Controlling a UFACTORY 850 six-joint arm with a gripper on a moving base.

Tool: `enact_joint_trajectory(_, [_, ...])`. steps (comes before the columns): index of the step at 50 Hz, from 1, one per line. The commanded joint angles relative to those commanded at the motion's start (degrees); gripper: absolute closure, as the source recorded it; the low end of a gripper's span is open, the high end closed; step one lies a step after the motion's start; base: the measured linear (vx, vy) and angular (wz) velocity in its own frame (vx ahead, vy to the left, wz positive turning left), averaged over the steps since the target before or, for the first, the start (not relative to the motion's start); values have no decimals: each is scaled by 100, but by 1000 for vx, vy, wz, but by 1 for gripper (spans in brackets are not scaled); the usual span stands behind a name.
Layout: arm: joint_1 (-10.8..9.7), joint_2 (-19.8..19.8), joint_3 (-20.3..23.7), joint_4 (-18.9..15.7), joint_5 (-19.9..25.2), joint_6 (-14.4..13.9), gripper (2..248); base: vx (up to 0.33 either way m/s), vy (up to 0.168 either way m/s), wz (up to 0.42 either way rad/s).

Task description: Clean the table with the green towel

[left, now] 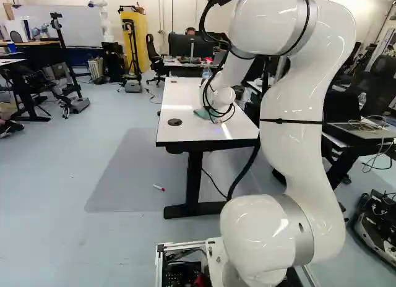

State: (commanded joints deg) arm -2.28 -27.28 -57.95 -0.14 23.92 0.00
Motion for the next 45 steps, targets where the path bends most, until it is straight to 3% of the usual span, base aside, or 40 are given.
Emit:
enact_joint_trajectory(28, [0,-12,-16,0,-6,0,206,0,0,0])
enact_joint_trajectory(45, [22,-357,-472,0,-6,0,206,0,0,0])
